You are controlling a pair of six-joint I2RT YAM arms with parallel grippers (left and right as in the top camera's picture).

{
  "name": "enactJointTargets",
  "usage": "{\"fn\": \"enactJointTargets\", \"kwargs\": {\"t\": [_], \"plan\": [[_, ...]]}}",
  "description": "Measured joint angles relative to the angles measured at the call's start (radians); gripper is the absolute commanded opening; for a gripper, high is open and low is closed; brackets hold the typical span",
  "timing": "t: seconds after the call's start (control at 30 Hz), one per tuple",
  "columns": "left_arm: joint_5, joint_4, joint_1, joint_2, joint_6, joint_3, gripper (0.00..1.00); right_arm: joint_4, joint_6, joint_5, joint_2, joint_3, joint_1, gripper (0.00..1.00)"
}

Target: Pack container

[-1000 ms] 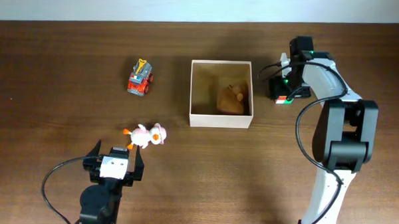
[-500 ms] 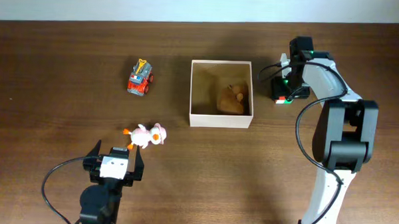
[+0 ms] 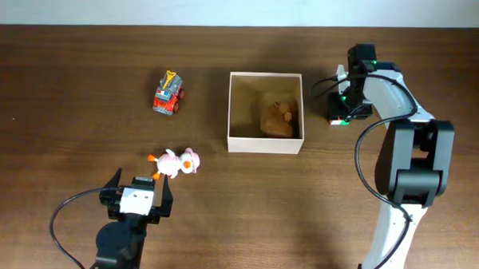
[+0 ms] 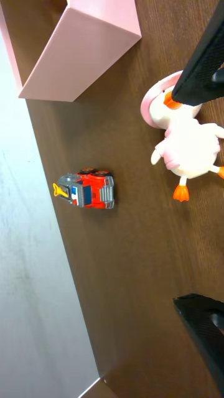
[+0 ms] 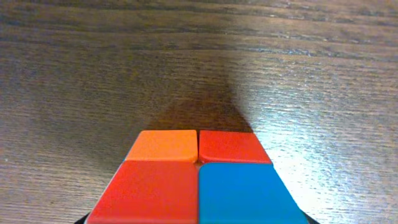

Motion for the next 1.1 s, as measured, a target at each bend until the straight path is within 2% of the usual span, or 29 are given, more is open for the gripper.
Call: {"fn": "enactJointTargets", "kwargs": {"t": [0.13,0.37,0.47,0.77,1.1], "plan": [[0.0,0.0,0.0,0.0,0.0,0.0,0.99,-0.012,0.006,0.0,0.0,0.006,0.0,0.61],[0.0,0.0,0.0,0.0,0.0,0.0,0.99,-0.016,0.001,0.0,0.0,0.029,0.0,0.62],[0.0,0.0,0.0,0.0,0.0,0.0,0.99,-0.018,0.001,0.0,0.0,0.029,0.0,0.56],[0.0,0.0,0.0,0.0,0.0,0.0,0.99,-0.019,0.002,0.0,0.0,0.032,0.0,0.46],[0.0,0.0,0.0,0.0,0.0,0.0,0.99,-0.036,0.001,0.0,0.0,0.045,0.0,0.45]]}}
